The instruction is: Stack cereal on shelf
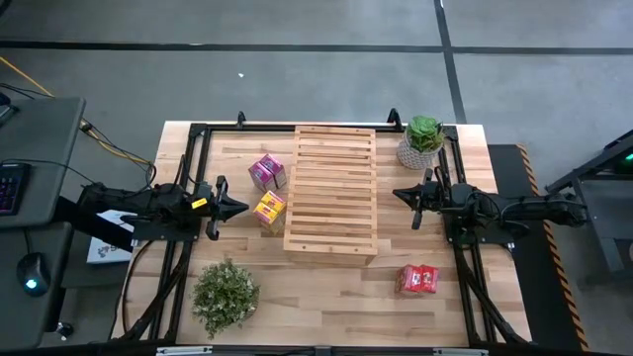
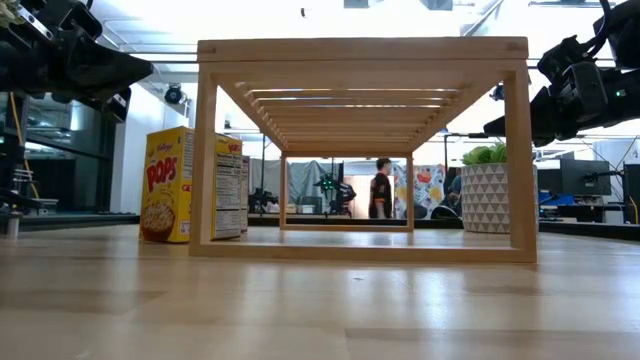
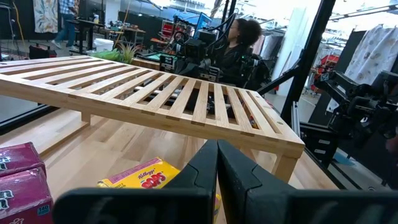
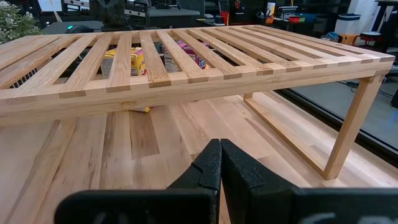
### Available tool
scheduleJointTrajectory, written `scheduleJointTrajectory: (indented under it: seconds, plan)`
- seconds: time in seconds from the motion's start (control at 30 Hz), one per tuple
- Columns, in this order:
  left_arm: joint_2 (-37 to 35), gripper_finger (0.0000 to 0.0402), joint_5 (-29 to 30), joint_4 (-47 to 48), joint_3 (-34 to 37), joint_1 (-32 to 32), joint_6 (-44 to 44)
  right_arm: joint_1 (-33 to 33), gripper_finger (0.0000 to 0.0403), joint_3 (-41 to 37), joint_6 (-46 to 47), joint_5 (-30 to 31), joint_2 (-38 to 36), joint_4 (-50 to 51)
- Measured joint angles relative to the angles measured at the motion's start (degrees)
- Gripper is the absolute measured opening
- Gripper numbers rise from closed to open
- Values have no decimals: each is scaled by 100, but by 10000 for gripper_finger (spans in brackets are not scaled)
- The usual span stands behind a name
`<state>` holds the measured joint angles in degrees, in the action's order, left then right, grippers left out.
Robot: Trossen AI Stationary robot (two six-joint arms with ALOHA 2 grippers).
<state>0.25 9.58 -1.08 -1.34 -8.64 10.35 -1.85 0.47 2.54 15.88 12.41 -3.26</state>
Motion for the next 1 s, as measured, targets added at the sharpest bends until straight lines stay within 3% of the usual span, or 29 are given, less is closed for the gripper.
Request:
scheduleJointTrajectory:
  seconds: [0.5,0.73,0.83,1.0]
  plan:
    - [1,3,0,-1,0,0,0,0,0,0,-535,15,1,0]
    - [0,3,-1,-2,0,0,0,0,0,0,704,15,2,-132]
    - [1,3,-1,-2,0,0,0,0,0,0,1308,17,4,-854]
    - [1,3,-1,-2,0,1,0,-2,0,0,1330,-369,135,-3199]
